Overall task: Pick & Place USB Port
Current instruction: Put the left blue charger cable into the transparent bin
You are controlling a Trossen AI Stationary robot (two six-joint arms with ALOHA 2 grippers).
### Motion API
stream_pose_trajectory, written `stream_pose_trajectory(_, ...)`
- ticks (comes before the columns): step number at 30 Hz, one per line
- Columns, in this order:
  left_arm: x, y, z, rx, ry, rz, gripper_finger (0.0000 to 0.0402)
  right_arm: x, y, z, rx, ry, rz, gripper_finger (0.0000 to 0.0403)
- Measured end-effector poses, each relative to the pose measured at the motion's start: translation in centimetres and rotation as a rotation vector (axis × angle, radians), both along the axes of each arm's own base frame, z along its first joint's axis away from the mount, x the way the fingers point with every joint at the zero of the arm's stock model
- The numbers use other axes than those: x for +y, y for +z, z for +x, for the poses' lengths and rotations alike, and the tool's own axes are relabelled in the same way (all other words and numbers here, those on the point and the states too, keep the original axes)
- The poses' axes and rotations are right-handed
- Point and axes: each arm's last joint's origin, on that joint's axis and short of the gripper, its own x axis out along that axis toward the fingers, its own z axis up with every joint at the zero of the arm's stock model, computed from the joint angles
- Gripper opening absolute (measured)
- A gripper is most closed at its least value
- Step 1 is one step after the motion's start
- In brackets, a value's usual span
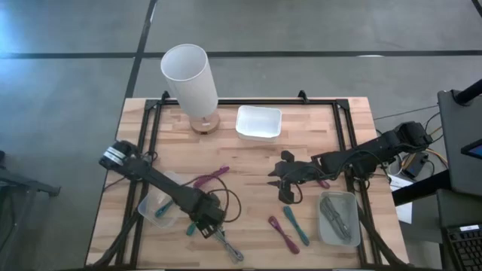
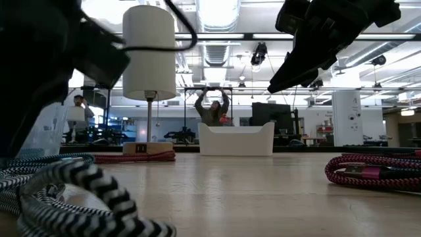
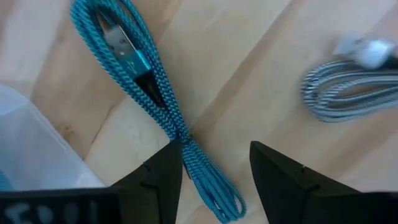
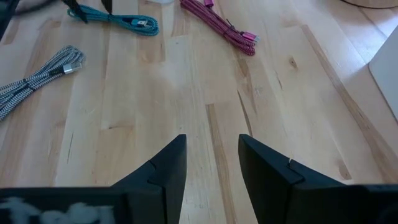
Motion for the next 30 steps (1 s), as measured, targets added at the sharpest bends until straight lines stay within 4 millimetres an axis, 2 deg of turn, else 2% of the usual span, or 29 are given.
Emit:
stream_pose_trajectory(6, 0.1, -1.0, -0.2, 0.081, 0.017, 0.024, 0.0177, 0.0, -0.1, -0.1, 0.003, 0.000, 0.000, 0.0139)
stream_pose_trajectory(13, 0.3, -0.6, -0.3, 0.062, 0.035, 0.051, 0.0177, 0.0, -0.2, -0.1, 0.005, -0.001, 0.000, 0.0139)
stream_pose_trajectory(20, 0.4, 0.5, -0.4, 0.085, 0.059, 0.083, 0.0177, 0.0, -0.2, -0.1, 0.005, -0.001, 0.000, 0.0139)
stream_pose_trajectory(30, 0.6, -0.6, -0.5, 0.074, 0.091, 0.099, 0.0177, 0.0, -0.3, -0.1, 0.008, -0.002, 0.000, 0.0139)
